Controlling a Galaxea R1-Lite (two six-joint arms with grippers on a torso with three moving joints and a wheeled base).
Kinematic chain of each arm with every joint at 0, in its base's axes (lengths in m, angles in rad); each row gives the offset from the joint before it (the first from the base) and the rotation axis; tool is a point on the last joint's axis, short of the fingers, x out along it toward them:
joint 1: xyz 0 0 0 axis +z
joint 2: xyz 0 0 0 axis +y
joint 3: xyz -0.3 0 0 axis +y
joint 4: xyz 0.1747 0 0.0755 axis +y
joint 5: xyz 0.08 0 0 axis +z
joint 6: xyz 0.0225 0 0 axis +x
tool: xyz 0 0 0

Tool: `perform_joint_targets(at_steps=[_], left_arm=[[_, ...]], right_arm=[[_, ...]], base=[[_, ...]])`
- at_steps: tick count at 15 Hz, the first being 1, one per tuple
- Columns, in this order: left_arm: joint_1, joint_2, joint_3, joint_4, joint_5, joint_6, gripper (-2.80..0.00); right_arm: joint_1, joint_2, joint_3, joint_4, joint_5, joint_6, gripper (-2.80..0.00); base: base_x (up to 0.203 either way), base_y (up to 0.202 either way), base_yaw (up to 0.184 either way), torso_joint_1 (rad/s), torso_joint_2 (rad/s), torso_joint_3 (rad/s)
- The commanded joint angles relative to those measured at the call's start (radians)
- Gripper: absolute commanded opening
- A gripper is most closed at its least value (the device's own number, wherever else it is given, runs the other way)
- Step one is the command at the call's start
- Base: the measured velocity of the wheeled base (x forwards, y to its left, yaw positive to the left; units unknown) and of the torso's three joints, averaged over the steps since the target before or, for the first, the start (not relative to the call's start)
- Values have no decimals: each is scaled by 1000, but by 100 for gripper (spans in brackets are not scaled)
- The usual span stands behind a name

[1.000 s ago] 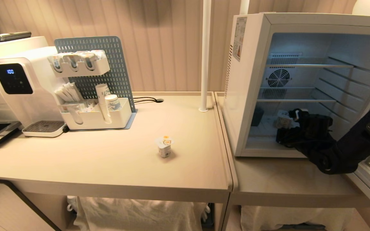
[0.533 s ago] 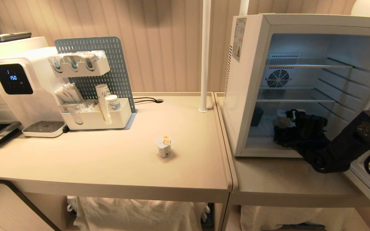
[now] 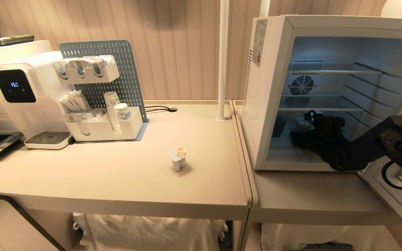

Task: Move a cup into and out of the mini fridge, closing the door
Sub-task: Take the yoghurt out of the freezer

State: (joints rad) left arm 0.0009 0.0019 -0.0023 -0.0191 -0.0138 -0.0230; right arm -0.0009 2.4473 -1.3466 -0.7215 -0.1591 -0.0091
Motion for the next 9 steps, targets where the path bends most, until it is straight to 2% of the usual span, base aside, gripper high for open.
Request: perform_joint_targets(at_steps=[1, 9], left_arm=[[1, 0, 0, 0, 0, 0, -280], [1, 0, 0, -1, 0, 0, -280]], right_arm=[[-8, 58, -69, 34, -2, -1, 0], [-31, 127, -136, 67, -2, -20, 0]], base=[[0, 0, 0, 0, 0, 0], [0, 0, 0, 0, 0, 0]])
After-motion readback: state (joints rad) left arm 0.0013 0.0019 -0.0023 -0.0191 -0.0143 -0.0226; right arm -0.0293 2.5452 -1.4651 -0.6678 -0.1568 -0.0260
